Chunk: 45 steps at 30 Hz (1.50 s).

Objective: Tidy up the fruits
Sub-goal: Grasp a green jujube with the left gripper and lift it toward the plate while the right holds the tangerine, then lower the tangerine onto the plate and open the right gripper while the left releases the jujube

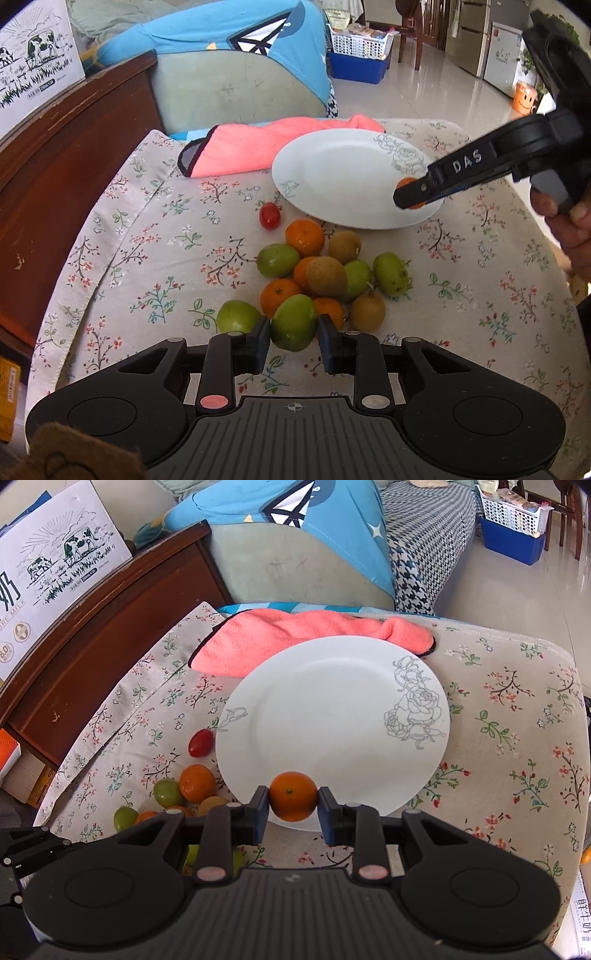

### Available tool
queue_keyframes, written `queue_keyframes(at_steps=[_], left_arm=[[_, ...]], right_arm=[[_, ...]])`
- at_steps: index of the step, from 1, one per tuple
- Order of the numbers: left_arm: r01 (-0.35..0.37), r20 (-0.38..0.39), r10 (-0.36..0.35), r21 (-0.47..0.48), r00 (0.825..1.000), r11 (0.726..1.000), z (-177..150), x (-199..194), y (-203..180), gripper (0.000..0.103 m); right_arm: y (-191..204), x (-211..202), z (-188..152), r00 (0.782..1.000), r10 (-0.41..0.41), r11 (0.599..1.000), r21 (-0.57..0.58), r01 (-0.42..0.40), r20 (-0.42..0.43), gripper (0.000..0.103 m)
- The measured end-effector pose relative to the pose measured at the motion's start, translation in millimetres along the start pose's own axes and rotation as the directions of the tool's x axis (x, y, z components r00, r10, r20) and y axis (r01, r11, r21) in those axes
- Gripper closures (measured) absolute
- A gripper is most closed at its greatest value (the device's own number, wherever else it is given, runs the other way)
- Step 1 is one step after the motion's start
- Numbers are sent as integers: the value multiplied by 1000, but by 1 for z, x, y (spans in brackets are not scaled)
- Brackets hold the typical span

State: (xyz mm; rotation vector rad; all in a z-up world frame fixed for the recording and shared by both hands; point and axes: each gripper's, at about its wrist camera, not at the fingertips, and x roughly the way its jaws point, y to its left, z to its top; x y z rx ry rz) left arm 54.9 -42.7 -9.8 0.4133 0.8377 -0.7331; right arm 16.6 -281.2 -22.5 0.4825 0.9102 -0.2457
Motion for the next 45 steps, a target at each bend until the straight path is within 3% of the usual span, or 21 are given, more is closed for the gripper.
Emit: queue_keyframes(at_steps=[7, 10, 19, 33, 45], left_arm=[[-1, 52, 5, -77, 999, 997, 32, 3, 3, 77], [-27, 69, 31, -69, 997, 997, 50, 12, -2, 77], [-8, 57, 10, -42, 998, 999, 90, 55, -21, 77], [-72, -12, 71, -91, 997, 993, 118, 105, -19, 77], [-75, -33, 73, -90, 997, 993, 127, 124, -23, 77]], right_arm=[[-1, 2, 2, 1000, -4, 1000, -7, 4, -6, 75], [0, 3, 5, 1000, -3, 1000, -10, 3, -3, 75], [-8, 8, 15, 1000, -17, 1000, 8, 17, 1, 75], [-26, 24, 37, 996, -87, 995, 43, 86, 14, 75], [-31, 39, 45, 992, -125, 990, 71, 124, 8, 75]])
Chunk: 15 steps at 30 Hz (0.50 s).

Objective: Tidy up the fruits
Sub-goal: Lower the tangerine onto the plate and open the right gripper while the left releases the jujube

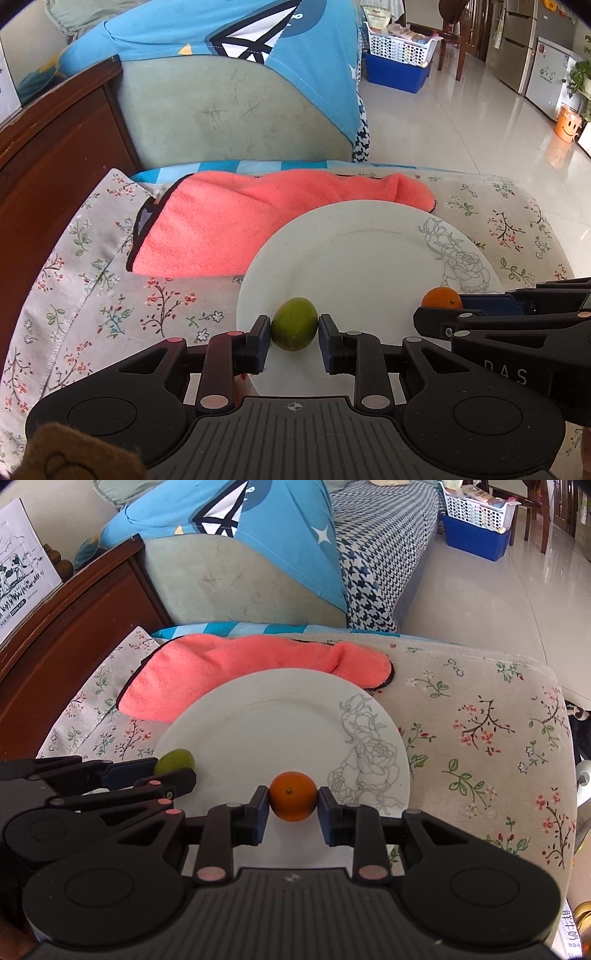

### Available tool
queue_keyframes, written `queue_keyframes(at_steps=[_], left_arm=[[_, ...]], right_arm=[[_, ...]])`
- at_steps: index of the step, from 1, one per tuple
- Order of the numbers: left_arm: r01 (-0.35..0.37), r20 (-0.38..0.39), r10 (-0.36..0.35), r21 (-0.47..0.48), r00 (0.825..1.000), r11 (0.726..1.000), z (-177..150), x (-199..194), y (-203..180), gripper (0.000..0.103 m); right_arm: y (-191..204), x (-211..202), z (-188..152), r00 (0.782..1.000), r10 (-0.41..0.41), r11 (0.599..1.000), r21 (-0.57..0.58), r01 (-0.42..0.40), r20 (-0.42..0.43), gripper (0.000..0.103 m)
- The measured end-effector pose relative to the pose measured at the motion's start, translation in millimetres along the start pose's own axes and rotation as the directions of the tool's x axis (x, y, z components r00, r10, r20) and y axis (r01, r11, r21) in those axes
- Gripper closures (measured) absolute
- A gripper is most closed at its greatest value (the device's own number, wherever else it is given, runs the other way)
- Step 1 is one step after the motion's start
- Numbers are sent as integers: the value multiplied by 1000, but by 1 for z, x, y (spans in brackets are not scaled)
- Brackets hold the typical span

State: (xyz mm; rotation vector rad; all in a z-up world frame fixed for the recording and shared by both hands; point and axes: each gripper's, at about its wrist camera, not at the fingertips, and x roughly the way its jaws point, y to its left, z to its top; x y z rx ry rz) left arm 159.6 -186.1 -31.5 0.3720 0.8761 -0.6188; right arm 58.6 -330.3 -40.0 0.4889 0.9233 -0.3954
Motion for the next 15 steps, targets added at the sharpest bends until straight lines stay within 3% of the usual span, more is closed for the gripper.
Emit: queue_keyframes(at_steps=[5, 8, 10, 15], left_arm=[[-7, 3, 7, 3, 1000, 1000, 0, -2, -2, 75], [-31, 5, 31, 4, 999, 1000, 1, -6, -3, 66], [-59, 10, 59, -1, 998, 998, 1, -8, -1, 48], [-72, 35, 73, -20, 997, 997, 3, -18, 5, 38]], right_arm=[[1, 1, 0, 1000, 5, 1000, 12, -6, 7, 72], [1, -1, 1, 1000, 8, 1000, 13, -8, 15, 71], [0, -1, 2, 1000, 0, 1000, 19, 0, 18, 71], [-5, -7, 2, 999, 8, 999, 46, -10, 38, 68]])
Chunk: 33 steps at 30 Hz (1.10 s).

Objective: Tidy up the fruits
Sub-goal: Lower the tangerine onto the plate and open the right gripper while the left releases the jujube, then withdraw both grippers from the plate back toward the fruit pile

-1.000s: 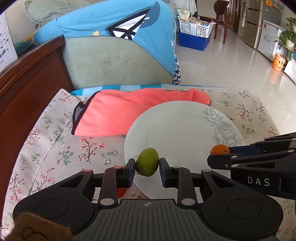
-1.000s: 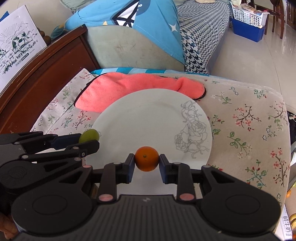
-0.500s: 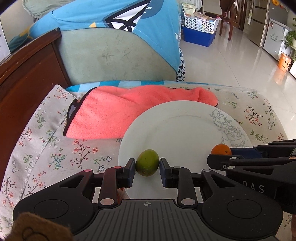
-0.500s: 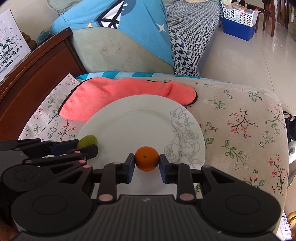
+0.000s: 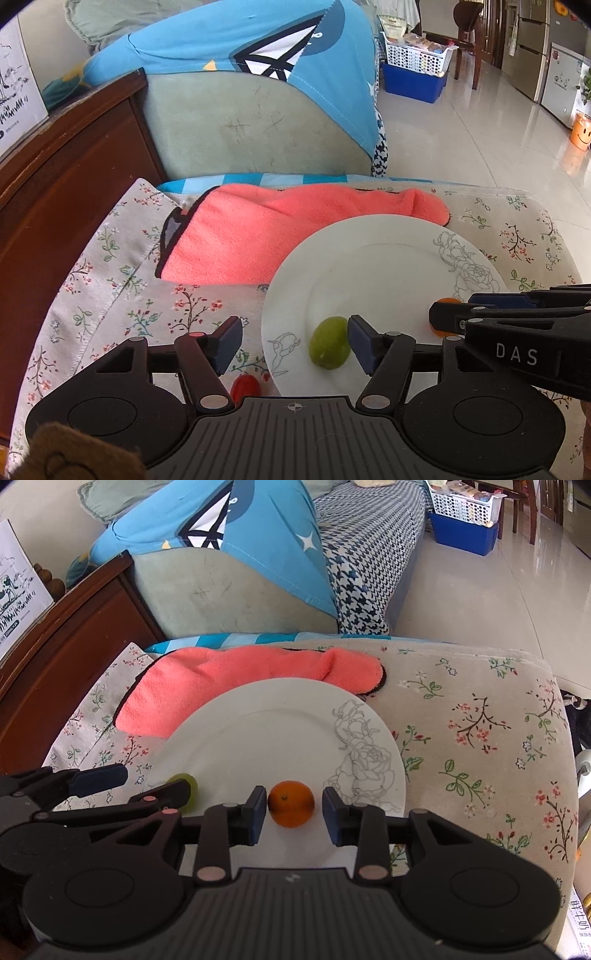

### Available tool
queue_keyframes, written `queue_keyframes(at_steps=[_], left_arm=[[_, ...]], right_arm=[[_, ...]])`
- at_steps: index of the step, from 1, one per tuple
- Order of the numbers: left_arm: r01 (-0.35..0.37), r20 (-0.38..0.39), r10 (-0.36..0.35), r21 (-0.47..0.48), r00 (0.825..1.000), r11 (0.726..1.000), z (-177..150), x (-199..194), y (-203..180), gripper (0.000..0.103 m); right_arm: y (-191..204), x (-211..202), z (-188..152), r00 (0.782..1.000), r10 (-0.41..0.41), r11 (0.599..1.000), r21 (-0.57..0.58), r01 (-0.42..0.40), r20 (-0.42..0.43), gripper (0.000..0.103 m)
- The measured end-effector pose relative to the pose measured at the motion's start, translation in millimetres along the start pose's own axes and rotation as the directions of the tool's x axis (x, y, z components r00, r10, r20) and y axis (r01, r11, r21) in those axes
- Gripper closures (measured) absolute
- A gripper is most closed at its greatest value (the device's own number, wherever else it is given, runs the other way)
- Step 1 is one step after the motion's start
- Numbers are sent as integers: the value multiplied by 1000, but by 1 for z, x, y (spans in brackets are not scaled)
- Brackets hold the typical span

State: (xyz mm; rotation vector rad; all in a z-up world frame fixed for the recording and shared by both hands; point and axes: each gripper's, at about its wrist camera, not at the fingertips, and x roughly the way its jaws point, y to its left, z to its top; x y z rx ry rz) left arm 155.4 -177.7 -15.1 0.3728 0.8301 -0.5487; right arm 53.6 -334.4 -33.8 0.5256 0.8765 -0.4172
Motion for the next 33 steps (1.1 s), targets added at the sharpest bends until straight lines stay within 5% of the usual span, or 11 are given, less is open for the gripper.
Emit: queue_keyframes(at_steps=[15, 33], left_arm=[[-57, 31, 57, 0, 998, 998, -5, -28, 9, 22], [-92, -7, 92, -45, 996, 995, -49, -60, 25, 18]], right_arm=[[7, -22, -4, 999, 45, 999, -22, -44, 25, 64], [40, -45, -33, 996, 86, 984, -154, -85, 4, 64]])
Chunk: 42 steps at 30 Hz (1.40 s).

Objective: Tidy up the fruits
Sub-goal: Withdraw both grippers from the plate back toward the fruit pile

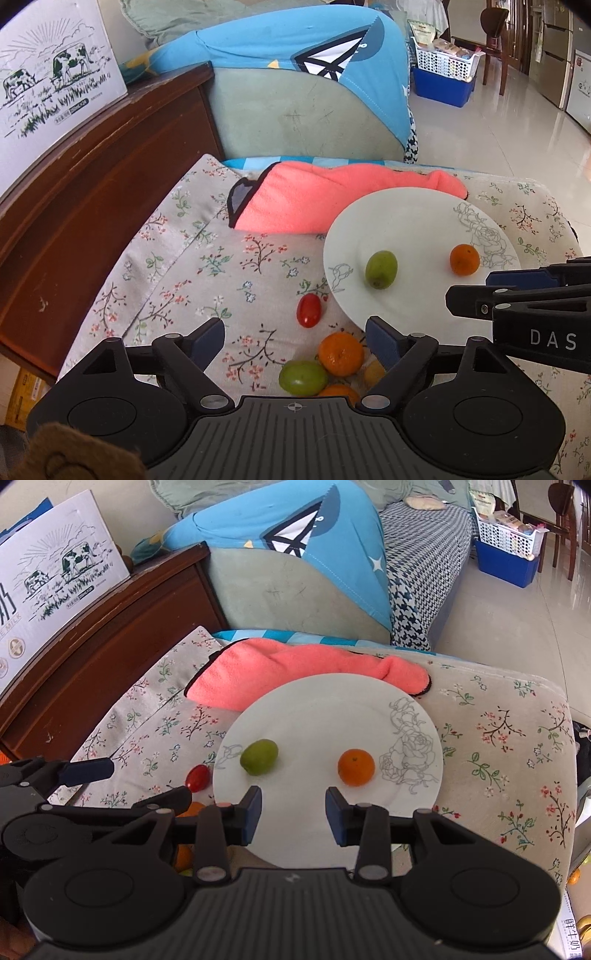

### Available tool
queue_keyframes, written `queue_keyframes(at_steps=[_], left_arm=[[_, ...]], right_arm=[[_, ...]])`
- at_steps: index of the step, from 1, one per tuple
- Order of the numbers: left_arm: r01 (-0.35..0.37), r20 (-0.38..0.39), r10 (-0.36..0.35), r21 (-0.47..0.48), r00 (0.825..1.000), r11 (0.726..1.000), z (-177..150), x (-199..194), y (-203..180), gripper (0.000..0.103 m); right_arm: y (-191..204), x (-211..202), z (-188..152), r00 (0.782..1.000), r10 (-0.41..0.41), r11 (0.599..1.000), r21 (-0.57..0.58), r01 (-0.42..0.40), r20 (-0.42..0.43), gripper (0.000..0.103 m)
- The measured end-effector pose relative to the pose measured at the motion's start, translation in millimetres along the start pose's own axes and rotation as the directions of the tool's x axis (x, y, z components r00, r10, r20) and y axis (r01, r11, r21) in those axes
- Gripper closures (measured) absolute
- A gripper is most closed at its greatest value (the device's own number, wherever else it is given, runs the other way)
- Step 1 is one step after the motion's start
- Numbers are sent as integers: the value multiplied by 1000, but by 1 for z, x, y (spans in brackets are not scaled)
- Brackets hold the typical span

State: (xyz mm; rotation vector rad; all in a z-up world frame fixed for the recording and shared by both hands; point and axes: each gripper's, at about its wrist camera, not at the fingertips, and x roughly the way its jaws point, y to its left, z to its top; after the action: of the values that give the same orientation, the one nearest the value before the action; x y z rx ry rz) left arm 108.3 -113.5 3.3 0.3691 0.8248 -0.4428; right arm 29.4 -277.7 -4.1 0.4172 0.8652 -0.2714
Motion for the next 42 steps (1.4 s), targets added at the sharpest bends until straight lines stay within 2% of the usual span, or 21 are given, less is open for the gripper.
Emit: queue_keyframes(at_steps=[12, 20, 25, 35, 42], left_arm=[[12, -32, -14, -50, 999, 999, -33, -18, 28, 13], [-30, -60, 20, -176, 998, 984, -49, -20, 79, 13], [-10, -66, -4, -217, 998, 976, -58, -21, 95, 14], [48, -48, -55, -139, 997, 989, -70, -19, 84, 15], [62, -48, -68, -117, 997, 991, -75, -6, 77, 19]], right_arm=[[17, -14, -28, 997, 65, 997, -32, -67, -34, 64], [17, -16, -51, 994, 84, 996, -18, -86, -72, 64], [23, -9, -60, 991, 89, 995, -28, -92, -102, 64], [26, 5, -64, 986, 106, 994, -5, -107, -130, 65], [28, 10, -66, 987, 107, 994, -12, -109, -124, 65]])
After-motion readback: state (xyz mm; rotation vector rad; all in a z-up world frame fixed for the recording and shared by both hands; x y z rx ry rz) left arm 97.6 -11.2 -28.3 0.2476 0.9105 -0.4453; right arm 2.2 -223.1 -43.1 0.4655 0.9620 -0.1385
